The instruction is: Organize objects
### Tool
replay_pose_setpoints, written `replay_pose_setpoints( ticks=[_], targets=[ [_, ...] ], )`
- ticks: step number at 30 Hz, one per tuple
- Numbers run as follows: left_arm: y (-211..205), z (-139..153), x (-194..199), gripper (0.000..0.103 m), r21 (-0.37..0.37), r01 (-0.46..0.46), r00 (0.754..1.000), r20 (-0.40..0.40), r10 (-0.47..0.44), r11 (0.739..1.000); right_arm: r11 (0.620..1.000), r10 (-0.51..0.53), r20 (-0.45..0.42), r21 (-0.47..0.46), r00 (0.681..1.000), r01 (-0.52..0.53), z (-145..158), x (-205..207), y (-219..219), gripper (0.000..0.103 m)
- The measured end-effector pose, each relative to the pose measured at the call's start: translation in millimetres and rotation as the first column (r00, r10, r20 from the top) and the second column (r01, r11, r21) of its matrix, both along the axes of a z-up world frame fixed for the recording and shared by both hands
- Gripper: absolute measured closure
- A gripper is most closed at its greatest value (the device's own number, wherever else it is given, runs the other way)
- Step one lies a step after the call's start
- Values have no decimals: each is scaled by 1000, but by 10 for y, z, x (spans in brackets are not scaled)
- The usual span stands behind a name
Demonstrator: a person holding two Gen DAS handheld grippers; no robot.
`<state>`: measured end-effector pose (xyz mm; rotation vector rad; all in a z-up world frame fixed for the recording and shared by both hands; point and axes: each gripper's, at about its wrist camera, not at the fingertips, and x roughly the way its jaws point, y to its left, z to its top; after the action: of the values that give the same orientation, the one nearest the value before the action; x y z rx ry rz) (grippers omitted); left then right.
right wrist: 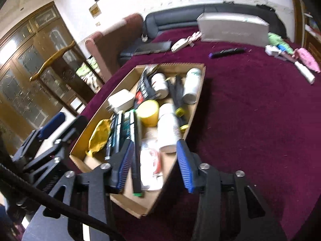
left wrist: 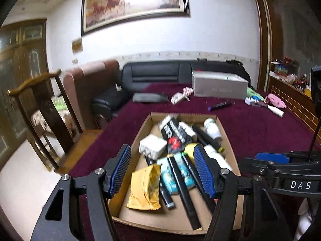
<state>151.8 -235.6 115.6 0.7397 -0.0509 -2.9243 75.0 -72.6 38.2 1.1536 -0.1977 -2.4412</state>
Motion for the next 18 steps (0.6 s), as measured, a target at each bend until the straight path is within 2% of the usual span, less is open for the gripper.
replay_pose_setpoints(
  ticks=[2, 7, 12, 15, 18],
  targets=[
    [68, 63, 39, 36, -20, -12, 999, -34, 12, 1000, 1000, -26, -41, 10, 999, 27, 53, 53, 74, 50],
    [212, 185, 123, 36, -49, -39, 994, -100, 34, 998, 996, -80, -133, 29, 988, 84, 159, 173, 256, 43],
    [333, 270, 166, 34, -71, -46, 991, -131, 36, 996, 991, -121, -193, 33, 974, 130, 211, 243, 393, 35],
    [391, 297, 191, 34, -81, -53, 989, -139, 41, 995, 987, -149, -232, 31, 961, 160, 254, 295, 459, 34],
    [460, 305, 188, 34, -91, -53, 990, -132, 41, 994, 981, -174, -278, 37, 945, 191, 301, 345, 500, 26]
  ],
)
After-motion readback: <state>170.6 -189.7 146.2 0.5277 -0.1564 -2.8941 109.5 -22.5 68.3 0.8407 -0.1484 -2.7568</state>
